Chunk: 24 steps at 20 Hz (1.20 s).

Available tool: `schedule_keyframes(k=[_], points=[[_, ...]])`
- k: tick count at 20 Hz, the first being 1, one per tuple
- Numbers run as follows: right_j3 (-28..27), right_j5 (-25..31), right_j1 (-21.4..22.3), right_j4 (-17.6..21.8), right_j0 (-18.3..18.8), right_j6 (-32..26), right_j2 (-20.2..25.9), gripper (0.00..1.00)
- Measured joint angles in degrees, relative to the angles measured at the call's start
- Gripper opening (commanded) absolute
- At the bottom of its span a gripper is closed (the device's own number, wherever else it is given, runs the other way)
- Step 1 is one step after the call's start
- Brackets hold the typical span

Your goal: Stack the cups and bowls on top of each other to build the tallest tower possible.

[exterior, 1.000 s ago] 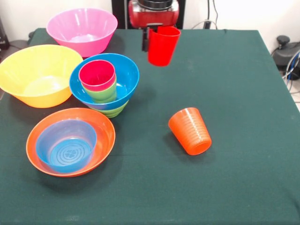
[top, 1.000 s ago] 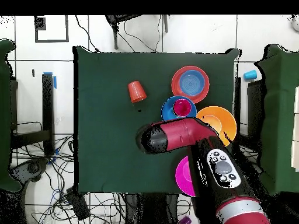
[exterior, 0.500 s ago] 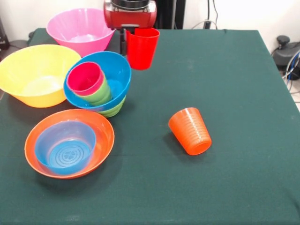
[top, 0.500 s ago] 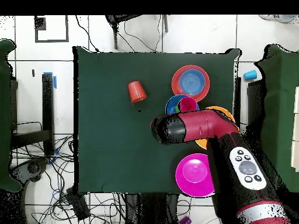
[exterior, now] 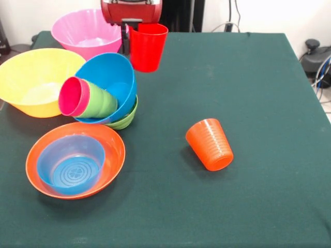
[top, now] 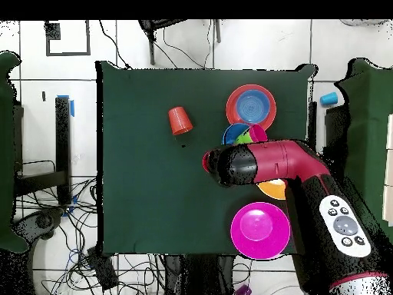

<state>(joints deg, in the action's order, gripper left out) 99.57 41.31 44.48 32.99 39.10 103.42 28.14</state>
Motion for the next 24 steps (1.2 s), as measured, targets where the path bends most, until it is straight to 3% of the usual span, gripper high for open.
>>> schedule_keyframes(k=[6, 12, 18, 24], points=[[0.47, 0.07, 1.90, 0.00, 0.17, 0.00, 1.46, 0.00], [2.69, -2.42, 3.00, 0.13, -2.02, 0.00, 1.49, 0.00], [4.77, -6.91, 3.17, 0.17, -6.66, 0.00, 0.92, 0.00], [5.81, -7.71, 4.10, 0.23, -11.28, 0.00, 0.41, 0.00]])
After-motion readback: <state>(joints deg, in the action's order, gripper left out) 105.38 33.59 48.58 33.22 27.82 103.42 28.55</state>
